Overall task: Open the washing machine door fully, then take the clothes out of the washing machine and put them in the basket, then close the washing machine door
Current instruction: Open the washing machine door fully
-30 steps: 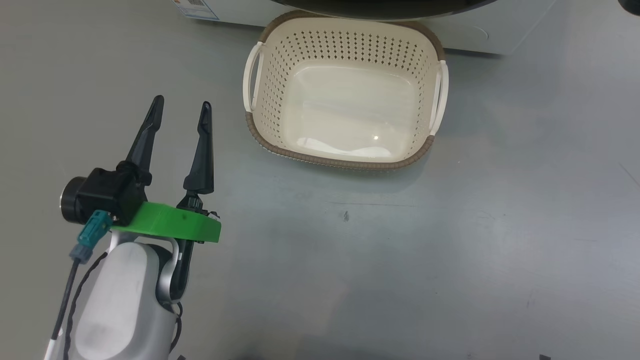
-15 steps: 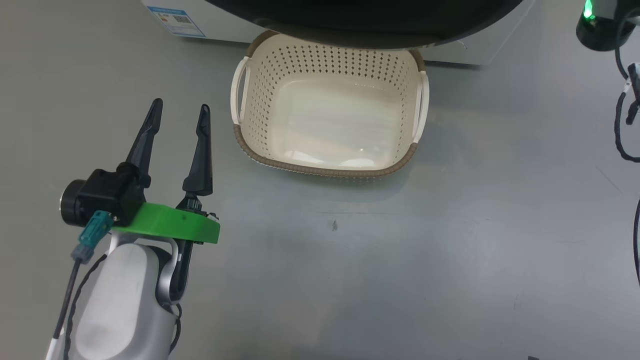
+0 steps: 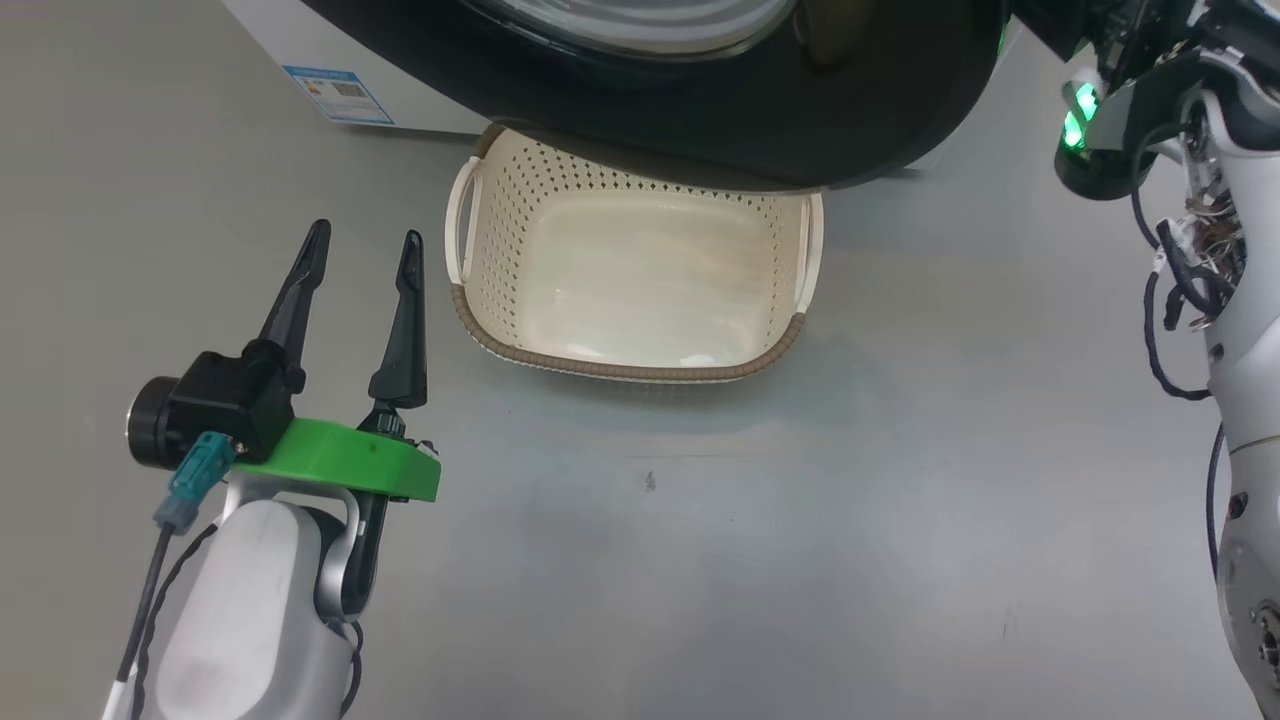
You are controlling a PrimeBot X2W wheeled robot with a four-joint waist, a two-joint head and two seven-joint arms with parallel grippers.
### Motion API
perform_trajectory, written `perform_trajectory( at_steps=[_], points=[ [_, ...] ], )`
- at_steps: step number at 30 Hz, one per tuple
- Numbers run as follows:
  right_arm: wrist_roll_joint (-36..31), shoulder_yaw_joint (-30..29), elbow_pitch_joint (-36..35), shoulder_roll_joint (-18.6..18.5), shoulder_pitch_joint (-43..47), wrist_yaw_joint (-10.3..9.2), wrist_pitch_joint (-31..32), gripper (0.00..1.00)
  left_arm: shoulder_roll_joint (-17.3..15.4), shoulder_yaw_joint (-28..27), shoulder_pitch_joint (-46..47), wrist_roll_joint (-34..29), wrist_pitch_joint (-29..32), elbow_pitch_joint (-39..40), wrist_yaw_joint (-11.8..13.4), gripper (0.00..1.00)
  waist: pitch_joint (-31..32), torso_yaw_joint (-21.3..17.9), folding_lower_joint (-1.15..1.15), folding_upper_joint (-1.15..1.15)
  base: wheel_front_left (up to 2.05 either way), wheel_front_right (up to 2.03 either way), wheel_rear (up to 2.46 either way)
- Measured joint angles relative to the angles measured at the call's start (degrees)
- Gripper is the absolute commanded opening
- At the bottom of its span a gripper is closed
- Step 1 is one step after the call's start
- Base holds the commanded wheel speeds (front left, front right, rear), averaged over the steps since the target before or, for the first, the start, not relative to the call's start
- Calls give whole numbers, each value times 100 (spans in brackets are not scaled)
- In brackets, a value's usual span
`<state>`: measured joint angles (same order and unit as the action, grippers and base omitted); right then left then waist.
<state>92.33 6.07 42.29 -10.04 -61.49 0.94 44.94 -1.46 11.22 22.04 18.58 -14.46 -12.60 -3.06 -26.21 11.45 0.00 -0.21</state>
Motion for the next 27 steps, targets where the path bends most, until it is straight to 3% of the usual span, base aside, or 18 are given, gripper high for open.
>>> perform_trajectory(
  at_steps=[8,27],
  points=[
    [45,102,12,192,275,151,175,0,-1,0,-119,-29,0,-63,-1,100,203,-93,0,0,0,0,0],
    [204,-1,70,270,602,252,198,0,-3,20,-218,-47,0,-144,-1,100,464,-179,0,0,0,0,0]
  ],
)
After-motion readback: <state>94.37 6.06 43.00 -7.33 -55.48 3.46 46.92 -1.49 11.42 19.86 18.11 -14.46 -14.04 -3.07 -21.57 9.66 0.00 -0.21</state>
